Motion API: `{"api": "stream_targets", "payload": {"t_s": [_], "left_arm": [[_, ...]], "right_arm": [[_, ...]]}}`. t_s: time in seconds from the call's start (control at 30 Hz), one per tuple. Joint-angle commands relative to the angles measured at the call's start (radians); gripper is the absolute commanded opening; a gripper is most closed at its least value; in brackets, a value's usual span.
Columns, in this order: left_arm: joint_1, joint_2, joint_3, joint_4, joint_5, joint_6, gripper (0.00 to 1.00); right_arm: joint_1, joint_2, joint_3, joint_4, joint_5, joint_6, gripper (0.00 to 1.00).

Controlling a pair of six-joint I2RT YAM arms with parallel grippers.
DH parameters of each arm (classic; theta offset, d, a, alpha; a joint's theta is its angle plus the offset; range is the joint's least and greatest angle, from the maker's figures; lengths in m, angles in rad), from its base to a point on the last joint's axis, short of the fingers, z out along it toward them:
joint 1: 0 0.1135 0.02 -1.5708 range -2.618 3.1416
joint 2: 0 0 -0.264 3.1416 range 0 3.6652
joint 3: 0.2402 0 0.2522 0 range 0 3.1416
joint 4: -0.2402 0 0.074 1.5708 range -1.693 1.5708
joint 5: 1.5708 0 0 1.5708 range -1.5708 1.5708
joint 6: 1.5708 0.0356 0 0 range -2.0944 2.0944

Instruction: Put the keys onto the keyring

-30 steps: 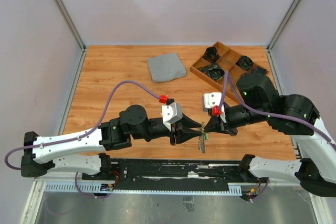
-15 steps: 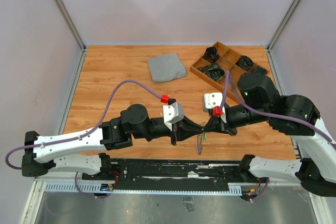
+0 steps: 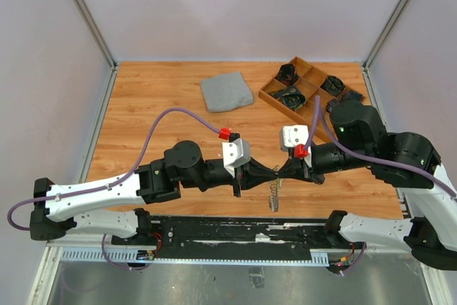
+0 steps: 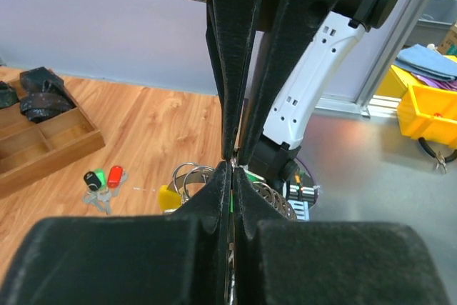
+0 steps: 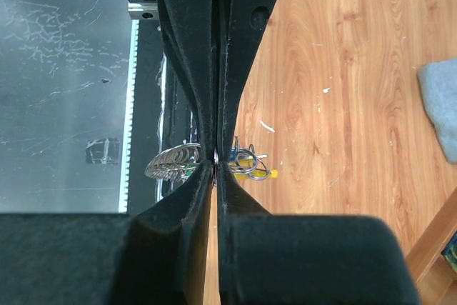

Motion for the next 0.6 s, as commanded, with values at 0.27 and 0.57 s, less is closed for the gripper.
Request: {"api": "stream_targets", "payload": {"t_s": [0.27,0.57], "left_arm": [[0.005,-0.021,-0.005,0.036,-0.094,0.002,0.01],[0.005,-0.123,-0.111,0.176,-0.211,-0.022,0.01]], "right_arm": [[0.013,-0.193,-0.175,0.370,0.223,0.213,0.32],[0.013,-0.337,-0.392,0.619,0.433,0.648,0.40]]}}
